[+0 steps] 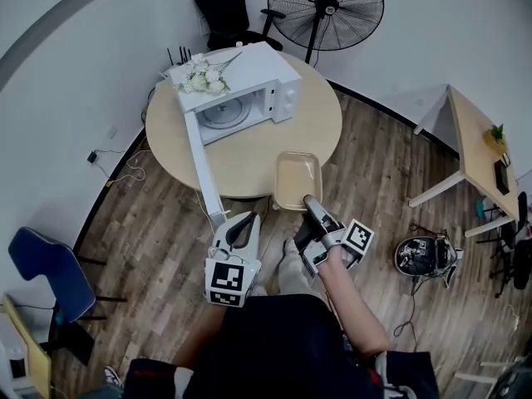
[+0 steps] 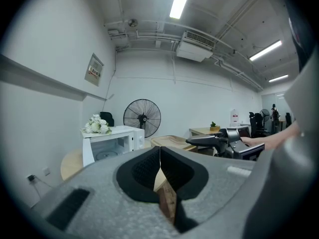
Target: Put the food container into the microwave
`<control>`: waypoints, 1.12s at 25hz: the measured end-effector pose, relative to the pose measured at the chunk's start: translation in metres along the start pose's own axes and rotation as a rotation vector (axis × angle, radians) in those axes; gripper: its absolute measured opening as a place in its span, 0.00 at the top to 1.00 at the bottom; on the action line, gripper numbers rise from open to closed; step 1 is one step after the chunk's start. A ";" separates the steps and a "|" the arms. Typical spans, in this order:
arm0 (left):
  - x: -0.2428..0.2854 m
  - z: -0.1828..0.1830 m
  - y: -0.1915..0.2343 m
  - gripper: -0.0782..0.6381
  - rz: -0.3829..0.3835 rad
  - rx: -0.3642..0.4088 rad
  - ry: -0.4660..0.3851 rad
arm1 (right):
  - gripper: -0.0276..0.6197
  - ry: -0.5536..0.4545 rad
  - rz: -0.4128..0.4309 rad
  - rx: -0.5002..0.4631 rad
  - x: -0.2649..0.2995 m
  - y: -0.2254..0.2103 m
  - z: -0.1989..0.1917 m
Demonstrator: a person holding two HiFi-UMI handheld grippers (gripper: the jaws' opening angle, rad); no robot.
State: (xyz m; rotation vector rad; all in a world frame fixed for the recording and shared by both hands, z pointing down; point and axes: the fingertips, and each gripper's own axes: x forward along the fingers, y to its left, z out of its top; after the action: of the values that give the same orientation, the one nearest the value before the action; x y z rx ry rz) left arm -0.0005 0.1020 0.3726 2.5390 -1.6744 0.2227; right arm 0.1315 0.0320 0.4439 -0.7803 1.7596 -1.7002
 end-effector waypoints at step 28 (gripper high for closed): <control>0.190 0.011 0.101 0.87 0.341 -0.087 0.067 | 0.61 0.389 -0.072 0.022 0.211 -0.039 0.131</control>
State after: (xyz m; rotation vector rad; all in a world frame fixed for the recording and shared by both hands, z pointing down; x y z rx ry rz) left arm -0.0188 -0.1111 0.3943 2.1470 -2.0328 0.2496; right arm 0.0886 -0.2131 0.4780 -0.5330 1.9799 -2.0213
